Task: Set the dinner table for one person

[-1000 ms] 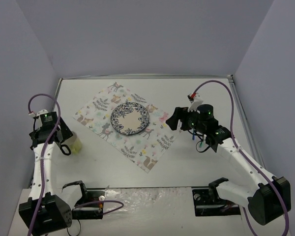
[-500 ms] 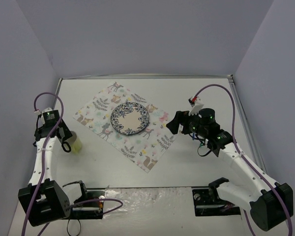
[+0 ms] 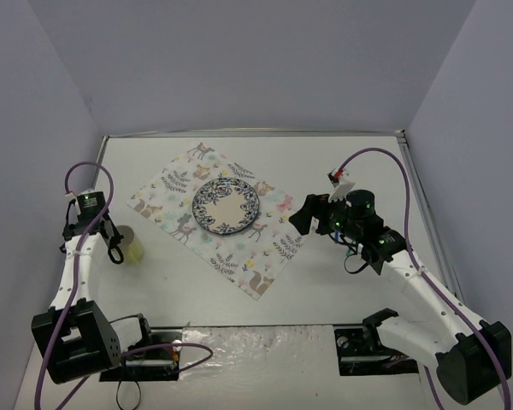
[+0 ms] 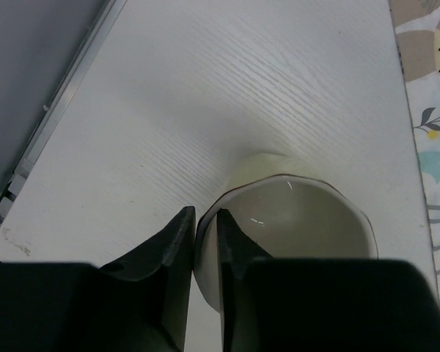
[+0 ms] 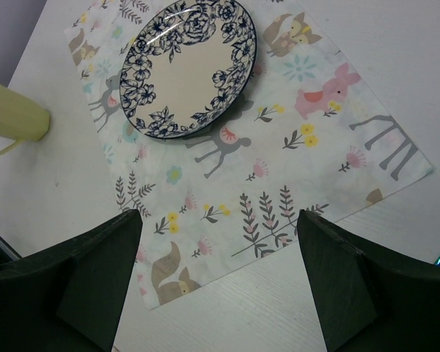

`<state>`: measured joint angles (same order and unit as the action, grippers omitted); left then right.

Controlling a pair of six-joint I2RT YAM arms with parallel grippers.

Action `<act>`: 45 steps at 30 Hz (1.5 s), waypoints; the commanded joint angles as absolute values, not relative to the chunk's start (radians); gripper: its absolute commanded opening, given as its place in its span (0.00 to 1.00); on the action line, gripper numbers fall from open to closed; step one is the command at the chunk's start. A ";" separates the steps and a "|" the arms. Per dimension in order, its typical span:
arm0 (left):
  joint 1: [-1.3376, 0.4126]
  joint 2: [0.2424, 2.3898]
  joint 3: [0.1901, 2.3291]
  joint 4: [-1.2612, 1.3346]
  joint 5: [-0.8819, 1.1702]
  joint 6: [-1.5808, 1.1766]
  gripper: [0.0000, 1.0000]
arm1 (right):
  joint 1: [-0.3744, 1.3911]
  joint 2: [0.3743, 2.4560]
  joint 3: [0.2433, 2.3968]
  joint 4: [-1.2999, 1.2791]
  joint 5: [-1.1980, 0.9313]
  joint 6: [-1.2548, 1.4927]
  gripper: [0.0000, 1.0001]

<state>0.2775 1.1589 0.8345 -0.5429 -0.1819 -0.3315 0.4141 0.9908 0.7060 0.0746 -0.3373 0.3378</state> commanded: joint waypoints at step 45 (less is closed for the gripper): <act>-0.768 2.027 2.112 -0.579 -0.097 -0.620 0.00 | 0.408 0.716 0.800 -0.221 0.139 0.456 0.89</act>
